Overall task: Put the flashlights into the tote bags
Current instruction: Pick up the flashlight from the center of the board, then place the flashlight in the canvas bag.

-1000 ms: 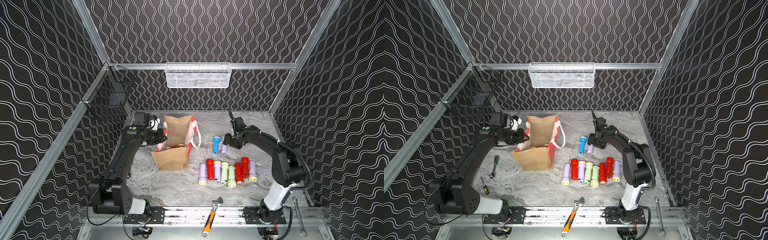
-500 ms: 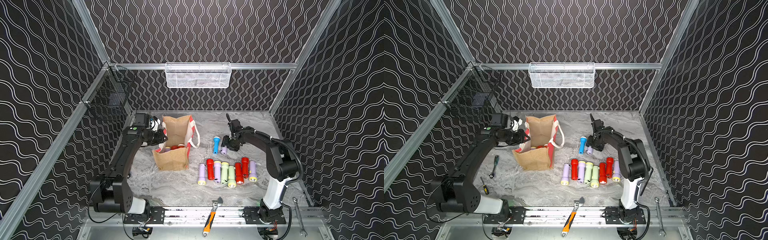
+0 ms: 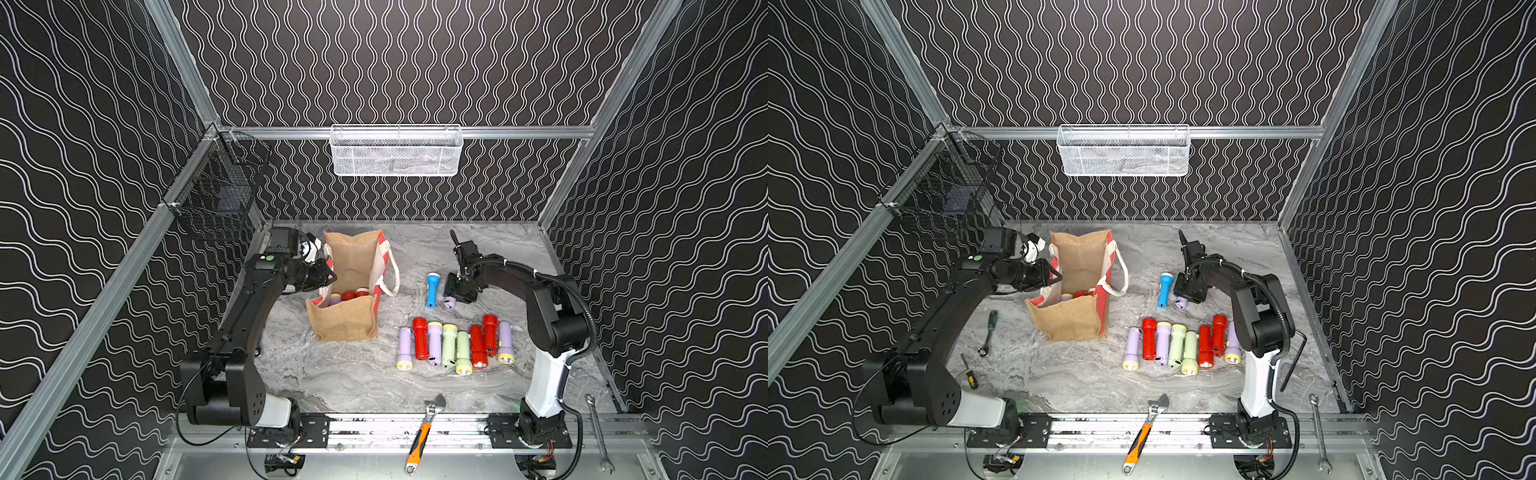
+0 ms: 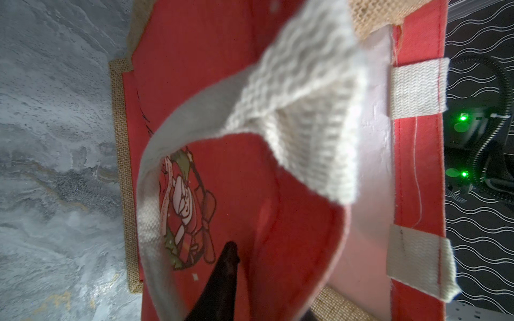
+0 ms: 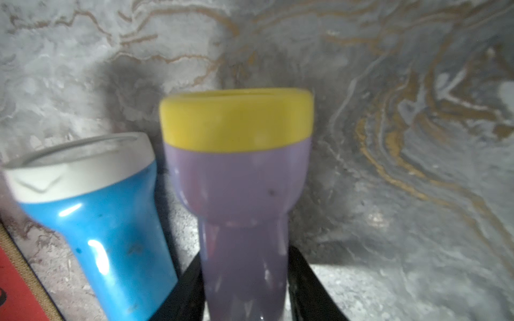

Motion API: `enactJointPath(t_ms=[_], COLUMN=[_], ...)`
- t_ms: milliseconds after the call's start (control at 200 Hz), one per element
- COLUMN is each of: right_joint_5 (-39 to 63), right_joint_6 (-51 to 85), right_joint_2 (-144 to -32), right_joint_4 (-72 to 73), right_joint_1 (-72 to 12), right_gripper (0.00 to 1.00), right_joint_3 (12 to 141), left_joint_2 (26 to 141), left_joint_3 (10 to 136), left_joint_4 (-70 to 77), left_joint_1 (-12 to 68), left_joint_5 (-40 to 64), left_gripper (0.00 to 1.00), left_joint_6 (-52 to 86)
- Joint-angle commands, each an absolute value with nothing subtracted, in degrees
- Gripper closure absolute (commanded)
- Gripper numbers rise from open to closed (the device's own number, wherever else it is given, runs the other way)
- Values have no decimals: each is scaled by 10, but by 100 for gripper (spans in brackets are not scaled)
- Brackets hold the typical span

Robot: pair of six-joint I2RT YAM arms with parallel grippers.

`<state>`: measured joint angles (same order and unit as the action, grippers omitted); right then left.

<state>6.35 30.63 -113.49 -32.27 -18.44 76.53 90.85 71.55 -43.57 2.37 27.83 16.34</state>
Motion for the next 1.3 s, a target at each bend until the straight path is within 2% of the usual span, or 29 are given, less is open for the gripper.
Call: enactJointPath(t_ms=[0,90,295,666,966,1296], right_joint_5=[55,51,70,140,152,229], right_joint_6=[306,301,279,275,285,323], right_joint_2=[-1142,-1137,-1097,-1011,-1037,-1125], right_joint_4=[-342,-349,-362,-382,-362,-293], right_joint_1=[-187,-187,-188,-209,-323,-431], right_gripper=[61,68,74,74,74,74], right_joint_3=[766,770,795,898,1082,1137], left_joint_2=[907,906,905,871,841,830], left_joint_3=[712,714,713,677,643,643], left_joint_4=[-431,-430,-427,-380,-351,-368], left_joint_1=[23,22,22,22,22,22], left_joint_5=[279,282,286,340,343,303], left_gripper=[77,77,77,77,77,76], left_joint_6=[157,157,159,209,243,227])
